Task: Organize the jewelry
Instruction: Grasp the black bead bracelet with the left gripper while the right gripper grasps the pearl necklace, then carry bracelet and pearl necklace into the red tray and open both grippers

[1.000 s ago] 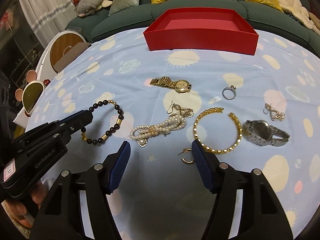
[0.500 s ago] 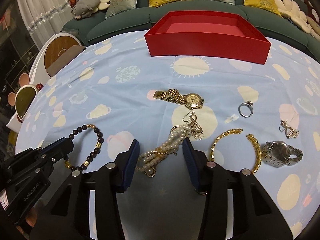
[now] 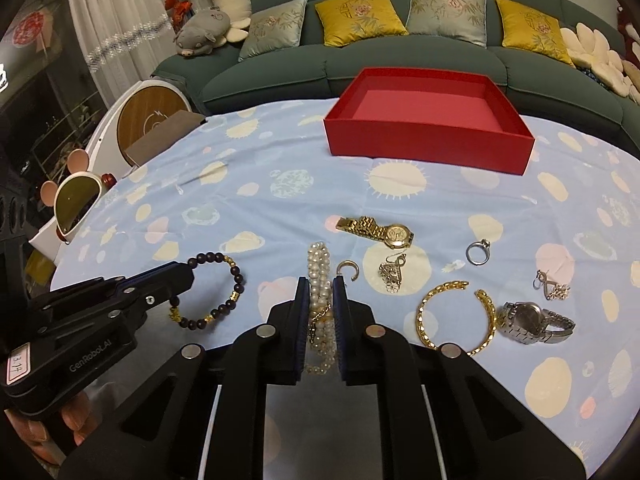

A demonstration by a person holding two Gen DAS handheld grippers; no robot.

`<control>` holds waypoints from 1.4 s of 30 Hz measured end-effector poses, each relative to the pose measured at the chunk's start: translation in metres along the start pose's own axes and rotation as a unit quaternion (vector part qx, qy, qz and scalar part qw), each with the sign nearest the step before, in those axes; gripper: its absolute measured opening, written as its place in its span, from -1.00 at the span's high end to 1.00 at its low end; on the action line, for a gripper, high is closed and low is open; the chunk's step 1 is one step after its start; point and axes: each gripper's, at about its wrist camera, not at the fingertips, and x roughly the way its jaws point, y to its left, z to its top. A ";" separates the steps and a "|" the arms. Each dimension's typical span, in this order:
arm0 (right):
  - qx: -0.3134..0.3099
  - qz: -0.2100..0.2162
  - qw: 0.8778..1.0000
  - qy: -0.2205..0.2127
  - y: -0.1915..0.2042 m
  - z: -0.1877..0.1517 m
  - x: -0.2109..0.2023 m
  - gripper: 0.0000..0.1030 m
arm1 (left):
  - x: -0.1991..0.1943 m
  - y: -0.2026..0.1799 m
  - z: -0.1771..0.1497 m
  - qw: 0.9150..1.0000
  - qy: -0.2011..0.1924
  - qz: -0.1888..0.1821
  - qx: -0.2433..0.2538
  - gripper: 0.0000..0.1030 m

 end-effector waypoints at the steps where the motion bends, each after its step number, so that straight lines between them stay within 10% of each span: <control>1: 0.002 0.005 1.000 -0.004 -0.001 0.002 -0.005 0.78 | -0.002 -0.003 0.002 1.000 -0.005 -0.004 0.002 0.90; 10: 0.023 0.010 0.999 -0.037 -0.026 0.029 -0.041 0.78 | -0.025 -0.043 0.042 0.998 -0.040 -0.041 0.036 0.90; 18: 0.045 -0.016 0.996 -0.077 -0.086 0.122 -0.048 0.78 | -0.017 -0.074 0.141 0.992 -0.088 -0.062 0.064 0.90; 30: 0.104 -0.040 0.993 -0.045 -0.189 0.238 0.075 0.78 | 0.135 -0.089 0.261 0.995 -0.062 -0.040 0.067 0.90; 42: 0.100 -0.083 0.992 0.003 -0.230 0.257 0.157 0.75 | 0.247 -0.069 0.282 1.000 0.001 -0.003 0.025 0.87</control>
